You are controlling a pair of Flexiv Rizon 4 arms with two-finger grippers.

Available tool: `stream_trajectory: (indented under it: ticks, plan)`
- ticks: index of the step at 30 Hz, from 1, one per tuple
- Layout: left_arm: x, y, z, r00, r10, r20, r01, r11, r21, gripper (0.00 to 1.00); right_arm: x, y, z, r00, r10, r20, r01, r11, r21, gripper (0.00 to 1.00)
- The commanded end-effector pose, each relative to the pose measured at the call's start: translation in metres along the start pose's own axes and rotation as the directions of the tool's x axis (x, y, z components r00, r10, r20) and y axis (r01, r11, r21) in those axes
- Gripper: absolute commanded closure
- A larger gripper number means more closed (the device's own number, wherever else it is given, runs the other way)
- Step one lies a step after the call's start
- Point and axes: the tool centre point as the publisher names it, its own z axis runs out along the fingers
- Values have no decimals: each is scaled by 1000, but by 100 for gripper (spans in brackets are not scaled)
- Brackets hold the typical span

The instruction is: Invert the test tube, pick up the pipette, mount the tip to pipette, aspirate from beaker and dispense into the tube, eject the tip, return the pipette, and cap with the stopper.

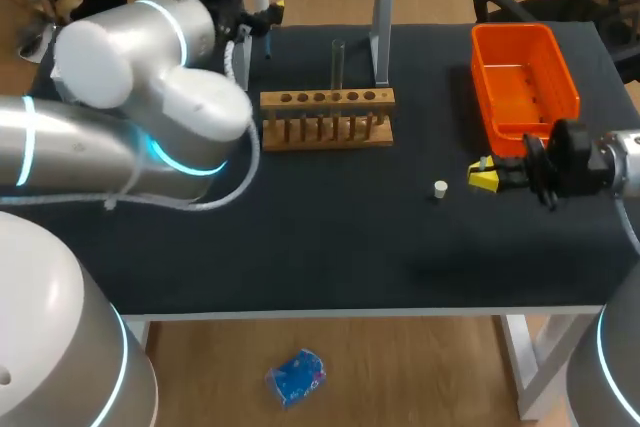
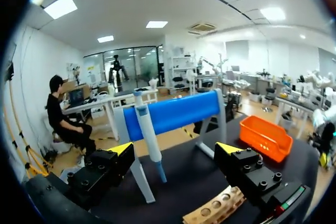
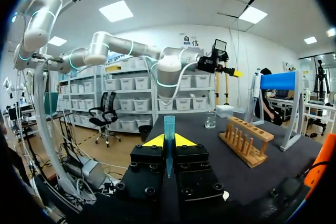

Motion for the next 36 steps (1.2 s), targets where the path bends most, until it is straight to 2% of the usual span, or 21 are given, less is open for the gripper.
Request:
stream_trajectory:
  ticks: [1,4,26,36]
  plan:
    - [2,-1,29,987,-27,157,27,1000,0,0,1,0,0,1000,0,1,0,1000,2,100]
    - [2,-2,35,982,-39,182,40,999,-2,0,1,0,0,1000,0,1,0,1000,2,100]
    - [2,-2,36,983,-41,178,43,999,-2,0,1,0,0,1000,0,1,0,1000,2,100]
    - [-21,1,61,978,-97,185,97,995,7,0,1,0,0,1000,0,1,0,1000,2,100]
